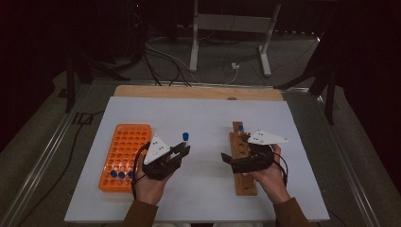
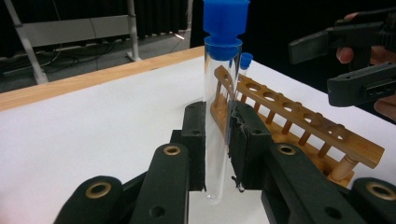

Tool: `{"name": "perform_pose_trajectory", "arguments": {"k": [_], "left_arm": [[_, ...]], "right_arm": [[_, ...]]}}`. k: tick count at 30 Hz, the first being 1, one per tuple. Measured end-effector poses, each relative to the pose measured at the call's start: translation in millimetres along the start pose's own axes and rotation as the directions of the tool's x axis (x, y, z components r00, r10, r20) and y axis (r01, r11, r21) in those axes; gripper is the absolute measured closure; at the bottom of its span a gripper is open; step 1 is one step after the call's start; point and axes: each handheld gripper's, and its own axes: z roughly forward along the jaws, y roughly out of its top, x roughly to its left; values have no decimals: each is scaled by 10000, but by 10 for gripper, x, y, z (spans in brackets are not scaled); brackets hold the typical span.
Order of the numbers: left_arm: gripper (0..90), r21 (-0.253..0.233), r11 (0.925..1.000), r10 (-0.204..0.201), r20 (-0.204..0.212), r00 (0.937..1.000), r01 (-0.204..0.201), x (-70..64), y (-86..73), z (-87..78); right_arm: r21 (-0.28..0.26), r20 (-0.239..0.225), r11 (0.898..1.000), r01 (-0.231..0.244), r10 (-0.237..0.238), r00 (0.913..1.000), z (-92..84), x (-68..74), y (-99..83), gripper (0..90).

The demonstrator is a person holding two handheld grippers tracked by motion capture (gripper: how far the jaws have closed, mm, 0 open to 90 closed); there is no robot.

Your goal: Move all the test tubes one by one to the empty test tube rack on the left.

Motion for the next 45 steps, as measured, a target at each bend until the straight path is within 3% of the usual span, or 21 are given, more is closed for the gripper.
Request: {"name": "perform_pose_trajectory", "arguments": {"k": [27, 45], "left_arm": [[782, -512, 9984, -257, -687, 9973, 222, 346, -5, -504], [782, -707, 9972, -310, -1118, 9932, 232, 502, -71, -728]], "right_arm": [[-417, 593, 9973, -605, 630, 9963, -216, -247, -178, 1], [-648, 818, 9943, -841, 893, 9926, -345, -366, -251, 1]]}}
